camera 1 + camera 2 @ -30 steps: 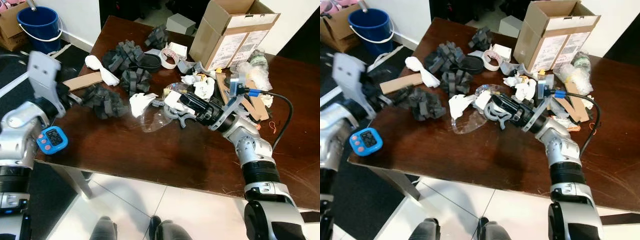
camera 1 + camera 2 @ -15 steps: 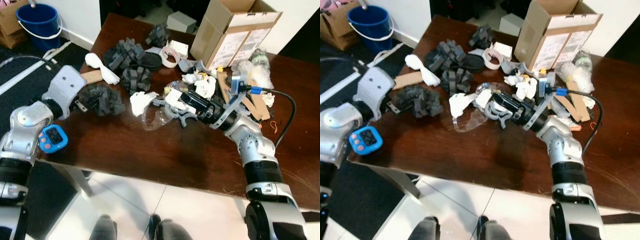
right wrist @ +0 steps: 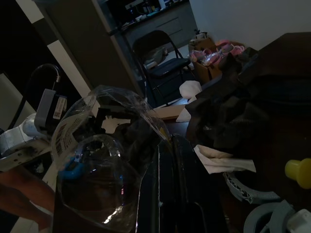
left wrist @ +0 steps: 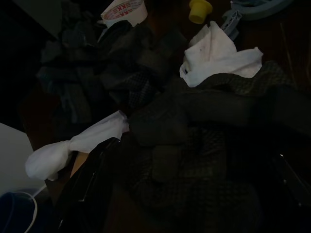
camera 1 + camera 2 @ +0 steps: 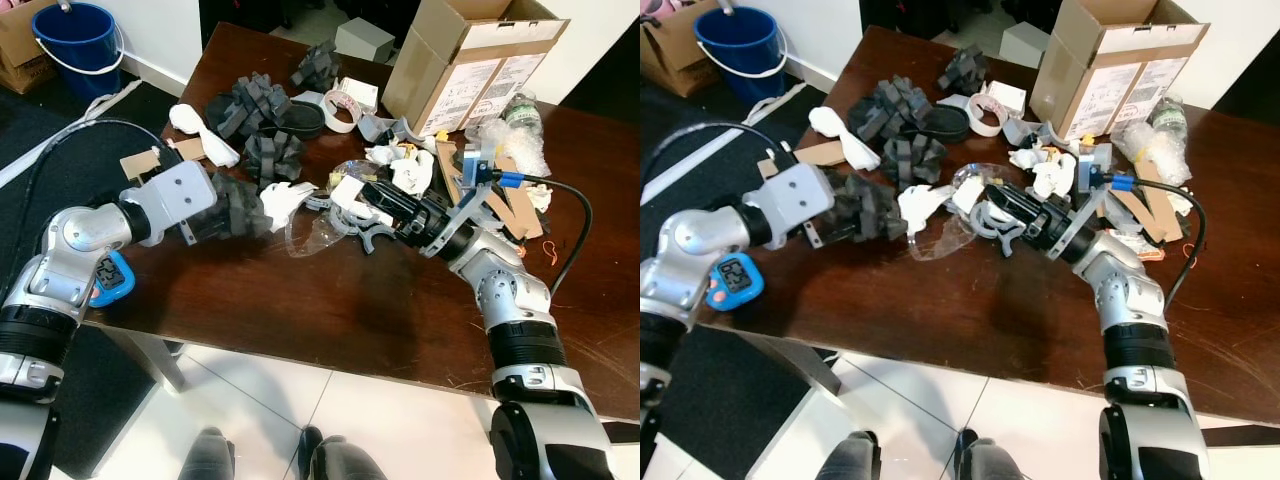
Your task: Picking trash to rubbish bin
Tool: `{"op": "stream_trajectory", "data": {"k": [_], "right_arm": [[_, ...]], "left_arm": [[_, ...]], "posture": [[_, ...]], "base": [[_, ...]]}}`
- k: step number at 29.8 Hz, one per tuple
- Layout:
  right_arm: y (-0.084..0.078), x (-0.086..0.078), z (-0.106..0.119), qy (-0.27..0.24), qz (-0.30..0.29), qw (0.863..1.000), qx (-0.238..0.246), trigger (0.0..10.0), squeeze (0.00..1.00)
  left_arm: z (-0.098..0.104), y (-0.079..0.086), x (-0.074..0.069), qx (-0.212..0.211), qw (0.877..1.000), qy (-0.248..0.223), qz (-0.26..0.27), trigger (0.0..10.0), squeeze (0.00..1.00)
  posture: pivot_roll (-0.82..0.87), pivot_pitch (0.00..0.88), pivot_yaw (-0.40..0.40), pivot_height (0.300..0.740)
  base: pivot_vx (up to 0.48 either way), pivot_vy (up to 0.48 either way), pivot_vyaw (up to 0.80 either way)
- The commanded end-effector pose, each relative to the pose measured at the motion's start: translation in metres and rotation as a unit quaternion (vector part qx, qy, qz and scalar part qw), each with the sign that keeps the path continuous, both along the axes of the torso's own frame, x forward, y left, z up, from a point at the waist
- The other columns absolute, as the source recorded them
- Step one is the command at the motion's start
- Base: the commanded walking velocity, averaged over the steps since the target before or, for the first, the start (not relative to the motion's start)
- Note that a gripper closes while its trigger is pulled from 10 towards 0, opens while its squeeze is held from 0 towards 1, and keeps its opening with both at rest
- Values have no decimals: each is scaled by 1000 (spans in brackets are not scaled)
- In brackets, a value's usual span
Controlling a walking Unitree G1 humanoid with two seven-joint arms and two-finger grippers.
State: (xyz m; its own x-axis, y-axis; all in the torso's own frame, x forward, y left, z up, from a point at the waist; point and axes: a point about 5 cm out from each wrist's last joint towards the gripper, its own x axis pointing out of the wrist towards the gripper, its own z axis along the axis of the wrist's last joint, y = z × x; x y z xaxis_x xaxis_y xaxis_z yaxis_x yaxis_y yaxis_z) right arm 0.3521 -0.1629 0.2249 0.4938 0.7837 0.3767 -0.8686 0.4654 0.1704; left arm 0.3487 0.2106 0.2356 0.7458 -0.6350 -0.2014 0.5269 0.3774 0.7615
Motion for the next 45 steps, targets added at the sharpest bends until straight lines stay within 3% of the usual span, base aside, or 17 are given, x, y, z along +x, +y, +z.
{"op": "stream_trajectory", "data": {"k": [1, 2, 3, 4, 10, 18, 25, 30, 32, 35, 36, 37, 40, 42, 43, 44, 45], "right_arm": [[-8, -3, -1, 0, -11, 1000, 3, 0, 0], [-9, -2, 0, 0, -12, 1000, 3, 0, 0], [-9, -2, 0, 0, -12, 1000, 3, 0, 0], [-9, -2, 0, -1, -13, 1000, 3, 0, 0], [-10, 0, 2, -3, -19, 1000, 5, 0, 0], [-9, -1, 3, -3, -21, 1000, 7, 0, 0], [-10, -1, 3, -5, -23, 1000, 13, 0, 0], [-12, 0, 6, -10, -25, 999, 26, 0, 0], [-13, 1, 11, -15, -22, 998, 51, 0, 0], [-14, 1, 13, -17, -21, 997, 68, 0, 0], [-16, 2, 16, -19, -22, 996, 84, 0, 0], [-16, 2, 16, -19, -22, 996, 84, 0, 0], [-21, 5, 22, -22, -32, 992, 120, 0, 0], [-21, 6, 22, -22, -35, 992, 123, 0, 0], [-22, 9, 21, -15, -54, 991, 124, 1176, 0], [-24, 13, 20, -8, -74, 989, 126, 3686, 0], [-26, 16, 19, 0, -90, 987, 130, 10000, 0]], "left_arm": [[-15, 5, -1, 39, 999, 36, 1, 10000, 0], [-18, 5, -1, 45, 998, 41, 0, 5176, 0], [-18, 5, -1, 45, 998, 41, 0, 5176, 0], [-21, 6, -2, 49, 998, 49, -2, 0, 0], [-31, 9, -5, 71, 995, 71, -6, 0, 0], [-39, 10, -6, 57, 995, 81, -5, 0, 0], [-40, 14, -8, 14, 996, 82, 8, 0, 0], [-22, 10, -7, -61, 996, 60, 1, 0, 0], [5, -5, -14, -164, 985, 44, -42, 0, 0], [22, -13, -20, -231, 969, 32, -76, 0, 0], [36, -18, -26, -282, 954, 20, -100, 0, 0], [36, -18, -26, -282, 954, 20, -100, 0, 0], [68, -27, -45, -376, 912, -6, -166, 0, 0], [70, -28, -47, -383, 908, -12, -169, 0, 0], [74, -30, -50, -393, 903, -19, -172, 9569, 0], [77, -32, -54, -410, 896, -23, -171, 10000, 0], [80, -33, -57, -426, 888, -26, -170, 10000, 0]], "posture": [[198, 275, -137, 740], [198, 275, -137, 740], [198, 275, -137, 740], [196, 270, -138, 740], [197, 264, -138, 740], [196, 262, -131, 740], [195, 251, -127, 740], [200, 240, -125, 740], [206, 231, -124, 740], [211, 221, -123, 740], [214, 216, -123, 740], [214, 216, -123, 740], [223, 204, -123, 740], [228, 198, -122, 740], [232, 192, -120, 740], [232, 192, -120, 740], [236, 185, -120, 740]], "base": [[0, 0, 0], [0, 0, 0], [0, 0, 0], [0, 0, 0], [0, 0, 0], [0, 0, 0], [0, 0, 0], [0, 0, 0], [0, 0, 0], [0, 0, 0], [0, 0, 0], [0, 0, 0], [0, 0, 0], [0, 0, 0], [0, 0, 0], [0, 0, 0], [0, 0, 0]]}}
